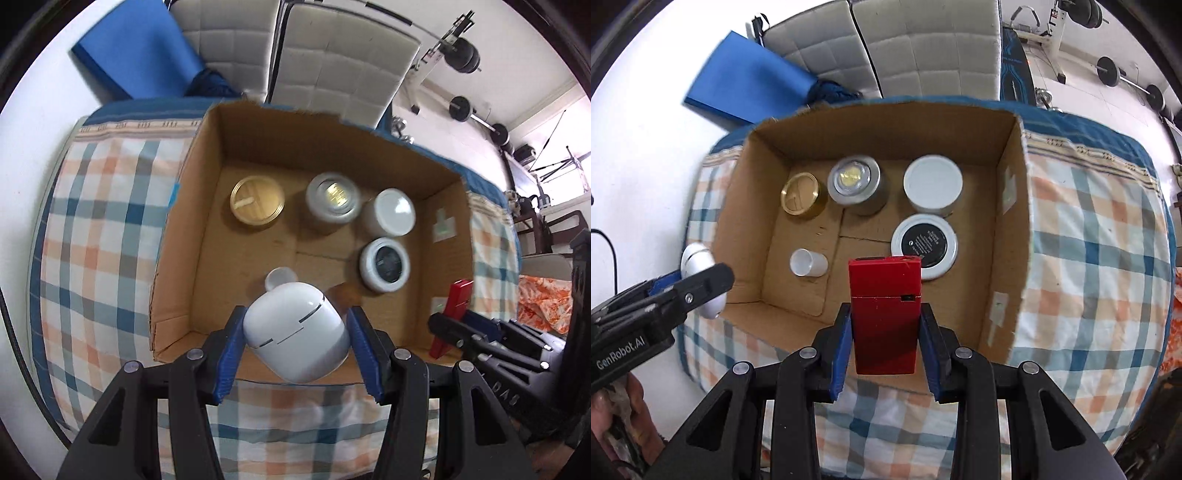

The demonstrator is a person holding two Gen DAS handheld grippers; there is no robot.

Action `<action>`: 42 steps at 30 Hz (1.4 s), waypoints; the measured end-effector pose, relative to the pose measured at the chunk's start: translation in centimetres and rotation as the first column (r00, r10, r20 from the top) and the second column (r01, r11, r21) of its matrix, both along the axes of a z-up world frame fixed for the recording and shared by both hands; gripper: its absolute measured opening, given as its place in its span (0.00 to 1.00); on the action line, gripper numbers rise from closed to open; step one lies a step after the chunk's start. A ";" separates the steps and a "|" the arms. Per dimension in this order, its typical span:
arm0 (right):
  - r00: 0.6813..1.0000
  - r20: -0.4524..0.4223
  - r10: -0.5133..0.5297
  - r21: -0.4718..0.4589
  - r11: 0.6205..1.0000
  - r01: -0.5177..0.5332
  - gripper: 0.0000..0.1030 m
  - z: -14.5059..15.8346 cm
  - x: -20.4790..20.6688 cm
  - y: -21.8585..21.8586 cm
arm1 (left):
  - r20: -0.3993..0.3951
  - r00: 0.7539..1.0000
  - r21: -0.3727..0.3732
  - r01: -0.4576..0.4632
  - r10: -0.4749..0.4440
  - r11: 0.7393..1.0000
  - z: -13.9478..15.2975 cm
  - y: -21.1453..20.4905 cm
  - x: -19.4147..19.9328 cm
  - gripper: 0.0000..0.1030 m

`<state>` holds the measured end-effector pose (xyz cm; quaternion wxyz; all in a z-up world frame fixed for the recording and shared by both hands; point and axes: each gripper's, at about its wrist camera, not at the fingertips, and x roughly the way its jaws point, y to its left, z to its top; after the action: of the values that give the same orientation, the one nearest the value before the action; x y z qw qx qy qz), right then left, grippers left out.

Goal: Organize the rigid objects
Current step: 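Carry the white case and red box into the box with both tools, then open both tools to release the case and red box, then lift out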

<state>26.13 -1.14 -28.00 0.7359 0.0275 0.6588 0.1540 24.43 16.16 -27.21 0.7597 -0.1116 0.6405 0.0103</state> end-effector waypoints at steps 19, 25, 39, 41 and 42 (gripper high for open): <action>0.981 -0.168 -0.094 -0.116 0.990 0.075 0.35 -10.6 1.3 0.6 | -0.168 0.981 0.015 0.101 -0.097 0.995 -9.7 -0.4 0.1 0.51; 0.976 -0.201 -0.088 -0.129 0.990 0.062 0.35 -12.3 1.1 1.0 | -0.180 0.978 0.016 0.110 -0.105 0.994 -10.2 -0.4 -0.1 0.51; 0.966 -0.229 -0.121 -0.138 0.986 0.091 0.36 -14.1 0.4 0.7 | -0.227 0.969 0.040 0.112 -0.100 0.993 -10.7 -1.6 -0.4 0.51; 0.965 -0.233 -0.123 -0.139 0.986 0.092 0.36 -14.3 0.3 0.6 | -0.232 0.968 0.052 0.114 -0.099 0.992 -10.7 -1.9 -0.7 0.51; 0.965 -0.232 -0.120 -0.144 0.986 0.088 0.36 -14.3 0.2 0.7 | -0.233 0.967 0.051 0.113 -0.098 0.992 -10.7 -2.0 -0.8 0.51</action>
<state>26.31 -0.49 -42.28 0.6580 0.0317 0.7494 0.0665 23.61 14.16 -37.87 0.6831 -0.0508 0.7285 0.0032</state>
